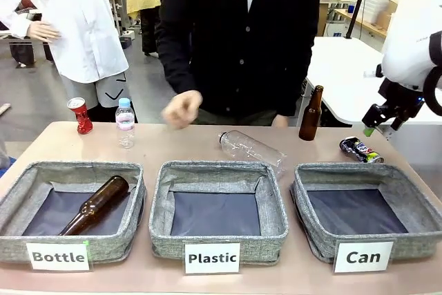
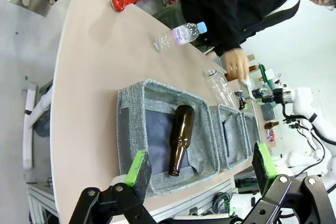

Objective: Sort the can waste into the basket.
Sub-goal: Pick up the can waste from the table and place it in the right Fabric basket.

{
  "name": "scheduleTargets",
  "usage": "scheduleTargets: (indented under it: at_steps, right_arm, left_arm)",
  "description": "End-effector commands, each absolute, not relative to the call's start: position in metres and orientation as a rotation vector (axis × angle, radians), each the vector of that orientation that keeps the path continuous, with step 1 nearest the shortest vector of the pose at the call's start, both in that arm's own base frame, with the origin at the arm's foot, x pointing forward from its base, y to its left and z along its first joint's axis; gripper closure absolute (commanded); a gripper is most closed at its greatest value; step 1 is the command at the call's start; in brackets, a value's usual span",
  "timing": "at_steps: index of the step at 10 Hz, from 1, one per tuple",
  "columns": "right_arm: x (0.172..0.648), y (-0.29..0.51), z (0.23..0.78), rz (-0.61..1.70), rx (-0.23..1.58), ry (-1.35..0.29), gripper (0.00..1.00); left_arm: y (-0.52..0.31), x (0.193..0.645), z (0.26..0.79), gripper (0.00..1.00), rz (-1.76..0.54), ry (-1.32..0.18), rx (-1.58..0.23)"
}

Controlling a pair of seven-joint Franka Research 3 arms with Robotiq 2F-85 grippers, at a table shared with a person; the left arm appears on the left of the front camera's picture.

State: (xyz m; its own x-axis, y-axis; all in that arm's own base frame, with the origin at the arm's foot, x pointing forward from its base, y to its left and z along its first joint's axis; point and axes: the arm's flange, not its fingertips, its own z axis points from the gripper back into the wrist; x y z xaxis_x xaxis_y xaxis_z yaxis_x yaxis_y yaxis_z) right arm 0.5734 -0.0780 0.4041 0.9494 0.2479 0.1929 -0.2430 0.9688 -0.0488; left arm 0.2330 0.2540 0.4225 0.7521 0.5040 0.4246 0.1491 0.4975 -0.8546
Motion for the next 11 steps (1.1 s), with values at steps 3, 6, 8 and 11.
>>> scheduleTargets:
  at_steps: [3,6,8,11]
  right_arm:
    - [0.603,-0.096,0.352,0.361,0.031,-0.231,0.00]
    - [0.612,-0.094,0.324,0.348,0.070,-0.222,0.00]
    - [0.614,-0.087,0.314,0.346,0.084,-0.219,0.00]
    - [0.619,-0.083,0.301,0.346,0.075,-0.220,0.00]
  left_arm:
    - [0.255,0.234,0.423,0.00,0.221,-0.745,-1.056]
    - [0.255,0.234,0.423,0.00,0.221,-0.745,-1.056]
    - [0.255,0.234,0.423,0.00,0.221,-0.745,-1.056]
    - [0.255,0.234,0.423,0.00,0.221,-0.745,-1.056]
